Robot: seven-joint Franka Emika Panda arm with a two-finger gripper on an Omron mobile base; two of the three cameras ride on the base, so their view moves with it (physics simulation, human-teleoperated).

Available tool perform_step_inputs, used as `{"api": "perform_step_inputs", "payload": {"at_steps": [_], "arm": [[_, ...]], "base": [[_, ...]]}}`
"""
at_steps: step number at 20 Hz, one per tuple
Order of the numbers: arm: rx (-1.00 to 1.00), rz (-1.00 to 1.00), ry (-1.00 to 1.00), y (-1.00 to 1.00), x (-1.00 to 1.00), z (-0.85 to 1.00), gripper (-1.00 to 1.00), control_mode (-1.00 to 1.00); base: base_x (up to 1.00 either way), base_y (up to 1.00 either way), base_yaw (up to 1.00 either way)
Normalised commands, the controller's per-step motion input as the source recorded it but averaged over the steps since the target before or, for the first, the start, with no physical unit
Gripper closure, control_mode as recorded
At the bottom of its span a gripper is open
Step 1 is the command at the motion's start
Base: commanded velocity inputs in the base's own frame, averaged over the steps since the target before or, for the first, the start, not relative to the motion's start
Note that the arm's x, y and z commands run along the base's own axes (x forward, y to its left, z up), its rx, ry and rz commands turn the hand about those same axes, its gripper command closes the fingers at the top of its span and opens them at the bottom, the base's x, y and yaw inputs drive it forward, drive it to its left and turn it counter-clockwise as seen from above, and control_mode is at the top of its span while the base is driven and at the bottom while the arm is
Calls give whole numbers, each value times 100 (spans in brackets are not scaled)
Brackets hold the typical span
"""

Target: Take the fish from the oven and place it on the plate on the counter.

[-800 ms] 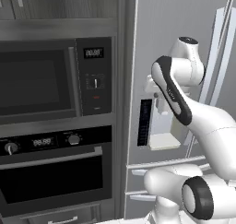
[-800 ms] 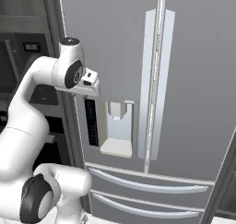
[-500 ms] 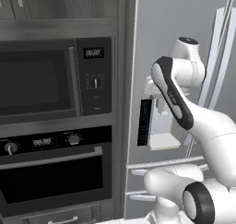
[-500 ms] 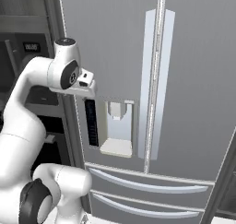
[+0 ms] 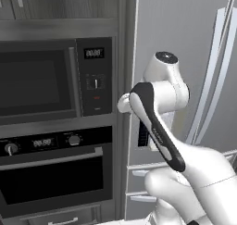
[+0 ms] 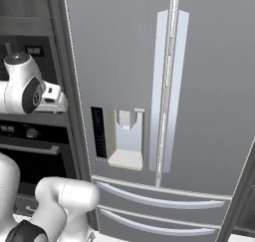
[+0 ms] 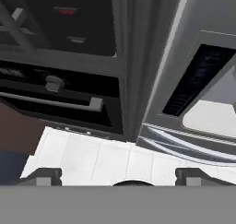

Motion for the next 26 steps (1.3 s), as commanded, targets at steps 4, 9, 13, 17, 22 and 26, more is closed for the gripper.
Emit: {"api": "perform_step_inputs", "payload": {"at_steps": [4,9,13,17,22,26], "arm": [[-23,27,-7,100,-24,-45,-100,-100],[-34,24,-3,100,-10,-33,-100,-100],[-40,22,-6,100,-3,-21,-100,-100],[-40,26,-4,100,0,-19,-100,-100],[-36,29,3,85,0,-21,-100,-100],[-20,27,-4,52,0,-30,-100,-100]], "base": [[0,0,0],[0,0,0],[0,0,0],[0,0,0],[0,0,0],[0,0,0]]}}
